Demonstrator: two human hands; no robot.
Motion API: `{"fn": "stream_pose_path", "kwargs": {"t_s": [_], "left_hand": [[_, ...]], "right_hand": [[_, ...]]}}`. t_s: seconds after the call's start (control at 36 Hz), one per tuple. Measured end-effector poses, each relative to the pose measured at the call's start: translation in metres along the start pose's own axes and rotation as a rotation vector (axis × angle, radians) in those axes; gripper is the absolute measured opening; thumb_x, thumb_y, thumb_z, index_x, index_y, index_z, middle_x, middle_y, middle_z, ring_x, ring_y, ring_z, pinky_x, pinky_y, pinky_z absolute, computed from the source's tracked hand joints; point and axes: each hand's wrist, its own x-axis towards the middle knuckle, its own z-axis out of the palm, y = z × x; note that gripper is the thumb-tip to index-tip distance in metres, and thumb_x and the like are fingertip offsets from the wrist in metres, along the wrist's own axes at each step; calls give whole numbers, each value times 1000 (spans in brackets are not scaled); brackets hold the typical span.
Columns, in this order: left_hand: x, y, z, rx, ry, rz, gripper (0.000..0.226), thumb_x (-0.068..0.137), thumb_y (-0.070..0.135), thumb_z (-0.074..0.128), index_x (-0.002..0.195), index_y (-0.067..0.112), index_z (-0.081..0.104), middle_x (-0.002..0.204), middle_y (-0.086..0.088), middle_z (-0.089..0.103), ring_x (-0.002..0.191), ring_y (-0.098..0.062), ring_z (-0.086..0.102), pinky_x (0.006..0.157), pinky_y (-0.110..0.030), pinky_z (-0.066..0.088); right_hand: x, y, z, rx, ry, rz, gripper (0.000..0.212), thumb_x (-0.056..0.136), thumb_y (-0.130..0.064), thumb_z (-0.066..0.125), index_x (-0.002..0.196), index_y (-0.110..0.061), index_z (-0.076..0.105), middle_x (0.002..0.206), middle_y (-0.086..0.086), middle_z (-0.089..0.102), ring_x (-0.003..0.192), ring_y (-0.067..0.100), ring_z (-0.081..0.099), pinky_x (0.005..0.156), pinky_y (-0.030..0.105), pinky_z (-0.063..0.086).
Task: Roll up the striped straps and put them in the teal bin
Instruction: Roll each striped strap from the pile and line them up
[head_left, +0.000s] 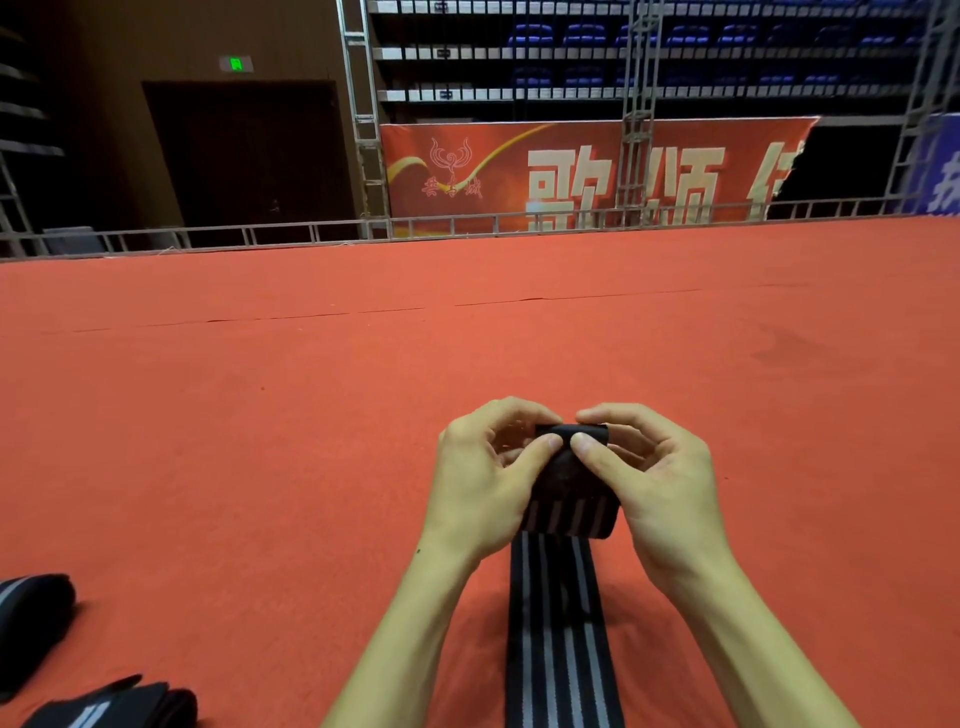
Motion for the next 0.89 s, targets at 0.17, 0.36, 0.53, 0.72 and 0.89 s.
{"fn": "stream_pose_path", "kwargs": {"t_s": [0.17,0.36,0.53,0.72,0.89], "left_hand": [[1,-4,1,49,82,110,14,80,13,67,84,25,72,84,-1,70,80,-20,68,75,-40,56],[-1,3,4,-108,61,16,21,81,2,69,84,23,72,92,-11,71,85,-16,69,75,-21,54],[-3,12,7,-230,24,-109,11,90,6,70,82,14,72,81,1,73,73,-9,66,68,-23,53],[-4,17,7,-341,-26,-308,25,92,9,67,73,27,70,86,-1,68,69,-13,64,60,-27,52],[-4,17,4,-383,6,-320,24,87,0,70,75,20,73,89,-7,72,71,-18,70,61,-29,56]], "right_hand": [[-1,-4,1,-134,-90,-31,26,86,2,72,94,-23,73,94,-3,76,89,10,71,78,29,57],[0,-4,3,-125,-34,-125,30,83,13,67,84,-17,73,85,-7,75,78,4,70,73,15,53],[1,-2,2,-97,-1,-130,30,83,13,68,83,-17,74,83,-5,76,77,7,72,73,16,53],[0,4,2,-111,39,-117,31,83,10,70,83,-21,75,87,2,75,77,16,74,71,23,56],[-2,3,2,-87,26,-70,31,84,9,69,85,-21,74,88,0,76,80,18,74,74,29,58]]}}
